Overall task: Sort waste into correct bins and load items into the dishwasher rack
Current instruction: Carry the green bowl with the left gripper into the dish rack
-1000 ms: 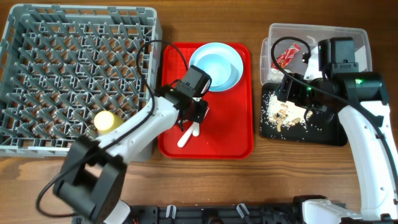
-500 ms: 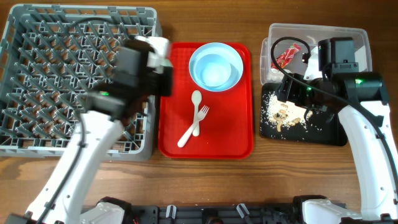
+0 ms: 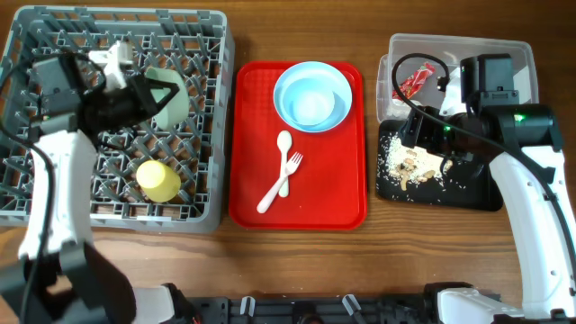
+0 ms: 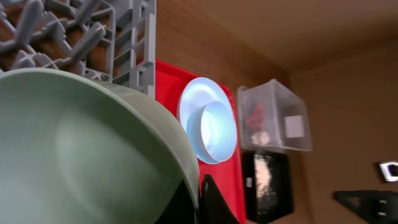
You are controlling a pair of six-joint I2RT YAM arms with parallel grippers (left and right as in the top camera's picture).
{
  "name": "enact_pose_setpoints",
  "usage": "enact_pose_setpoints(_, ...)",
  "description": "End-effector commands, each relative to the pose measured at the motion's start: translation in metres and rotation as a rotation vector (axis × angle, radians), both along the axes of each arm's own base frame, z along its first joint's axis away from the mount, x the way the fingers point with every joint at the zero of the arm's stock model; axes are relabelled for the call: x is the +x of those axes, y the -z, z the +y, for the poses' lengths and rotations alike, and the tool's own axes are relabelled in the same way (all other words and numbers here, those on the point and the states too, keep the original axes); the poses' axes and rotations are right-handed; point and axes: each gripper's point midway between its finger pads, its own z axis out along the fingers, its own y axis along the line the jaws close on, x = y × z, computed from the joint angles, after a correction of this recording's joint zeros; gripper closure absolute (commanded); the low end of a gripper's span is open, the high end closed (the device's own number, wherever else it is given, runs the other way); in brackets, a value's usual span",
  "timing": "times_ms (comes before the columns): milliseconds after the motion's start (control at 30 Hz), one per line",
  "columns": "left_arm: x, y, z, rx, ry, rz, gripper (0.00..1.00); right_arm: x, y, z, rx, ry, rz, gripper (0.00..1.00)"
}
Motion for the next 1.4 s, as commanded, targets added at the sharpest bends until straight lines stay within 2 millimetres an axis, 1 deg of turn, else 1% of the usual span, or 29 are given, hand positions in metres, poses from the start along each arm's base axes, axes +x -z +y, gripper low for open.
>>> enact_pose_setpoints(0, 0.004, 0.0, 0.006, -0.175, 0.07, -0.026, 0.96, -0.001, -0.008, -0.002, -0.012, -0.014, -0.03, 0.31)
enact_pose_setpoints(133, 0.011, 0.021, 0.024, -0.225, 0.041, 0.011, 0.96, -0.001, -0.008, -0.002, -0.012, -0.014, -0.03, 0.31)
enact_pose_setpoints(267, 0.013, 0.039, 0.041, -0.25, -0.004, 0.052, 0.96, -0.001, -0.008, -0.002, -0.012, -0.013, -0.029, 0.31)
enact_pose_setpoints(400, 0.012, 0.049, 0.06, -0.262, -0.052, 0.069, 0.96, -0.001, -0.008, -0.002, -0.012, -0.015, -0.028, 0.31)
enact_pose_setpoints(500, 0.011, 0.049, 0.072, -0.263, -0.081, 0.067, 0.91, -0.001, -0.008, -0.002, -0.012, -0.014, -0.027, 0.31)
enact_pose_setpoints(533, 0.009, 0.049, 0.076, -0.267, -0.091, 0.072, 0.89, -0.001, -0.008, -0.002, -0.012, -0.014, -0.027, 0.31)
enact_pose_setpoints(600, 0.006, 0.053, 0.083, -0.266, -0.119, 0.099, 0.89, -0.001, -0.008, -0.002, -0.012, -0.015, -0.028, 0.31)
enact_pose_setpoints(733, -0.006, 0.073, 0.097, -0.22, -0.201, 0.212, 0.89, -0.001, -0.008, -0.002, -0.012, -0.014, -0.027, 0.31)
enact_pose_setpoints(767, -0.009, 0.078, 0.1, -0.211, -0.219, 0.239, 0.87, -0.002, -0.008, -0.002, -0.012, -0.014, -0.026, 0.31)
enact_pose_setpoints(800, -0.012, 0.081, 0.103, -0.204, -0.234, 0.26, 0.83, -0.002, -0.008, -0.002, -0.012, -0.014, -0.026, 0.31)
enact_pose_setpoints(867, -0.017, 0.084, 0.106, -0.211, -0.252, 0.29, 0.82, -0.001, -0.008, -0.002, -0.012, -0.014, -0.026, 0.31)
enact_pose_setpoints(900, -0.02, 0.084, 0.107, -0.218, -0.258, 0.302, 0.73, -0.002, -0.008, -0.002, -0.012, -0.014, -0.026, 0.31)
enact_pose_setpoints(933, -0.022, 0.085, 0.108, -0.226, -0.264, 0.314, 0.6, -0.002, -0.008, -0.002, -0.012, -0.014, -0.027, 0.31)
enact_pose_setpoints(967, -0.025, 0.085, 0.109, -0.234, -0.27, 0.326, 0.57, -0.002, -0.008, -0.002, -0.012, -0.014, -0.026, 0.31)
enact_pose_setpoints(1000, -0.027, 0.085, 0.109, -0.239, -0.274, 0.334, 0.57, -0.002, -0.008, -0.002, -0.012, -0.014, -0.027, 0.32)
enact_pose_setpoints(1033, -0.029, 0.085, 0.11, -0.247, -0.28, 0.346, 0.51, -0.002, -0.008, -0.002, -0.012, -0.014, -0.026, 0.31)
enact_pose_setpoints(1067, -0.031, 0.085, 0.111, -0.251, -0.285, 0.355, 0.41, -0.002, -0.008, -0.002, -0.012, -0.015, -0.027, 0.31)
enact_pose_setpoints(1100, -0.034, 0.085, 0.112, -0.251, -0.293, 0.366, 0.34, -0.002, -0.008, -0.002, -0.012, -0.014, -0.026, 0.31)
enact_pose_setpoints(1167, -0.039, 0.084, 0.114, -0.248, -0.308, 0.384, 0.25, -0.002, -0.008, -0.002, -0.012, -0.014, -0.026, 0.31)
enact_pose_setpoints(1267, -0.045, 0.077, 0.115, -0.239, -0.323, 0.388, 0.05, -0.002, -0.008, -0.002, -0.012, -0.014, -0.026, 0.31)
enact_pose_setpoints(1300, -0.046, 0.073, 0.115, -0.229, -0.326, 0.383, 0.0, -0.002, -0.008, -0.002, -0.012, -0.014, -0.026, 0.31)
enact_pose_setpoints(1367, -0.049, 0.066, 0.117, -0.196, -0.34, 0.372, 0.0, -0.002, -0.008, -0.002, -0.012, -0.014, -0.026, 0.31)
